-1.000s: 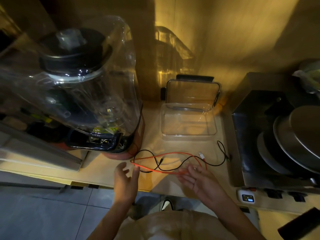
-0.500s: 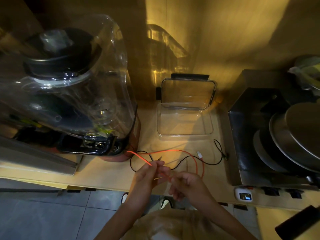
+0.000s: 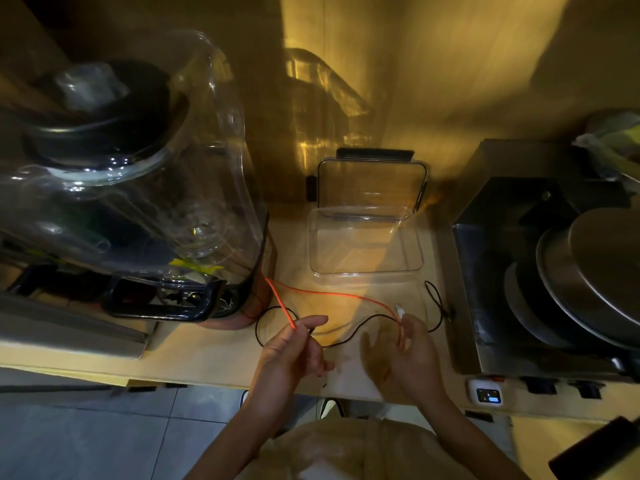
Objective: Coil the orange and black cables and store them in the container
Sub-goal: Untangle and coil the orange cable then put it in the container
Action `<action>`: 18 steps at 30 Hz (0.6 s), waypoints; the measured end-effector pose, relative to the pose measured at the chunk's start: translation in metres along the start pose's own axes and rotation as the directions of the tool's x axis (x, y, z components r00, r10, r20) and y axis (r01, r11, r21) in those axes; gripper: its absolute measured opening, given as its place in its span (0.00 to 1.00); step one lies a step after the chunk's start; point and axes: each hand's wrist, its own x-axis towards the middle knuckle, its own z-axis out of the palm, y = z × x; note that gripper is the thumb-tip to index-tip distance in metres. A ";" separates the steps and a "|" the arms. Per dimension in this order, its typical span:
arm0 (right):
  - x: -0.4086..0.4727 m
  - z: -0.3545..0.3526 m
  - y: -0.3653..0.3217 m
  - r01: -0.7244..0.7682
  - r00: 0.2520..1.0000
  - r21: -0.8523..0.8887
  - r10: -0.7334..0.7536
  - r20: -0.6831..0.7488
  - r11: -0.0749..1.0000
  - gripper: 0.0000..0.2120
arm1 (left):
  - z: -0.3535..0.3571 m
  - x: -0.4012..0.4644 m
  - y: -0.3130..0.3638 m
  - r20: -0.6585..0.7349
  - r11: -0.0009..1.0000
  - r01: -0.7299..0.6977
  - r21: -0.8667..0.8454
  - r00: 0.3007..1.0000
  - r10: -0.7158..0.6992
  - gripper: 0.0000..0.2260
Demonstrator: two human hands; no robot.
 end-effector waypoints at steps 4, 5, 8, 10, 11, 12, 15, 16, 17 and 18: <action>0.010 0.001 -0.003 -0.172 0.983 0.218 0.152 0.107 0.961 0.07 | -0.004 0.002 -0.005 -0.007 0.997 -0.037 0.073 0.999 0.038 0.15; 0.009 0.000 -0.004 -0.199 0.978 0.291 0.170 0.123 0.936 0.07 | -0.006 0.002 -0.006 -0.009 0.994 -0.048 0.100 0.999 0.049 0.15; 0.008 -0.005 -0.008 -0.177 0.983 0.304 0.154 0.098 0.936 0.07 | -0.007 0.003 -0.004 -0.026 0.978 -0.096 0.186 0.994 0.103 0.15; 0.007 -0.010 -0.009 -0.154 0.986 0.283 0.129 0.106 0.947 0.07 | -0.008 0.003 -0.002 -0.042 0.971 -0.119 0.206 0.991 0.130 0.14; 0.007 -0.013 -0.010 -0.159 0.984 0.316 0.123 0.129 0.935 0.07 | -0.009 0.003 -0.002 -0.051 0.970 -0.126 0.209 0.989 0.140 0.14; 0.006 -0.016 -0.010 -0.171 0.981 0.347 0.125 0.151 0.922 0.07 | -0.010 0.004 -0.001 -0.062 0.967 -0.133 0.216 0.987 0.149 0.15; 0.004 -0.029 -0.014 -0.206 0.972 0.415 0.136 0.192 0.886 0.07 | -0.011 0.004 -0.001 -0.064 0.955 -0.168 0.244 0.980 0.189 0.16; 0.004 -0.033 -0.015 -0.221 0.969 0.431 0.149 0.196 0.875 0.06 | -0.011 0.004 -0.001 -0.058 0.951 -0.180 0.253 0.978 0.200 0.17; 0.004 -0.038 -0.016 -0.232 0.968 0.442 0.160 0.194 0.866 0.07 | -0.012 0.004 -0.001 -0.053 0.946 -0.190 0.263 0.976 0.211 0.17; 0.005 -0.042 -0.016 -0.240 0.967 0.449 0.170 0.190 0.861 0.07 | -0.012 0.005 -0.001 -0.046 0.940 -0.200 0.277 0.974 0.221 0.17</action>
